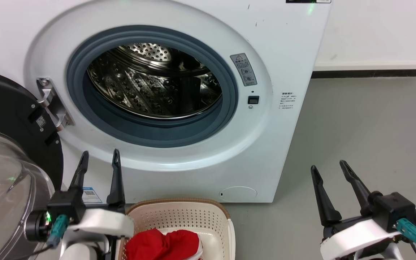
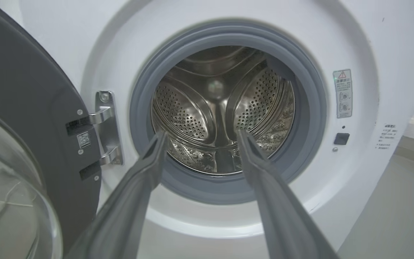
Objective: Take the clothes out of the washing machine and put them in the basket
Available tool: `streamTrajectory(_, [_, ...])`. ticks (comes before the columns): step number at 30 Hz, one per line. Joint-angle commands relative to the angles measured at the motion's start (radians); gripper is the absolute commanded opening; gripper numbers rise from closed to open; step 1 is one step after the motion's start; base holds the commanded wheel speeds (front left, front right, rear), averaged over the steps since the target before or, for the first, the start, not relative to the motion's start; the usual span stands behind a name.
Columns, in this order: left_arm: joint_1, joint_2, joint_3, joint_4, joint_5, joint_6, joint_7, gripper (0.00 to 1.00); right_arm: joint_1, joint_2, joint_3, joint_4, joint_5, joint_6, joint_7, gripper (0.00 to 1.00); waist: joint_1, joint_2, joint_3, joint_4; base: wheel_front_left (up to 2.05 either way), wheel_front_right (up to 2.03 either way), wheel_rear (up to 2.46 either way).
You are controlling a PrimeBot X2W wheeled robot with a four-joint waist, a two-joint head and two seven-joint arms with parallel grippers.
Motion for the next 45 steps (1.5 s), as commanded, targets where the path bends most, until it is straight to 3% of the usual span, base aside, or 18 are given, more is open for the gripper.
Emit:
streamTrajectory(1, [0.039,0.012,-0.005,-0.035,0.019,0.011,-0.001,1.00,0.023,0.001,-0.007,-0.007,-0.009,0.000,0.004,1.00,0.0002,0.0000,-0.011,0.005,0.00,0.00,0.00])
streamTrajectory(11, [0.166,0.045,-0.008,-0.160,0.048,0.043,0.079,1.00,0.058,0.001,-0.006,-0.011,-0.004,0.000,0.007,1.00,0.0002,0.0000,-0.029,0.009,0.00,0.00,0.00])
streamTrajectory(27, [0.201,0.050,-0.024,-0.193,0.025,0.049,0.114,1.00,0.060,0.001,0.004,0.002,0.005,0.000,0.002,1.00,0.0002,0.0000,-0.030,0.013,0.00,0.00,0.00])
streamTrajectory(28, [0.189,0.045,-0.024,-0.188,0.028,0.047,0.111,0.00,0.055,0.000,0.003,0.000,0.005,0.000,0.006,0.00,0.0003,0.0000,-0.030,0.013,0.00,0.00,0.00])
streamTrajectory(31, [0.188,0.038,-0.022,-0.162,0.014,0.045,0.116,0.00,0.063,0.000,0.007,0.016,0.019,0.000,0.005,0.00,0.0004,0.0000,-0.029,0.013,0.00,0.00,0.00])
streamTrajectory(45, [0.155,0.025,0.003,-0.119,-0.263,0.018,0.166,0.00,0.021,-0.020,-0.011,0.074,0.322,0.000,0.019,0.00,0.0003,0.0000,-0.026,0.014,0.00,0.00,0.00])
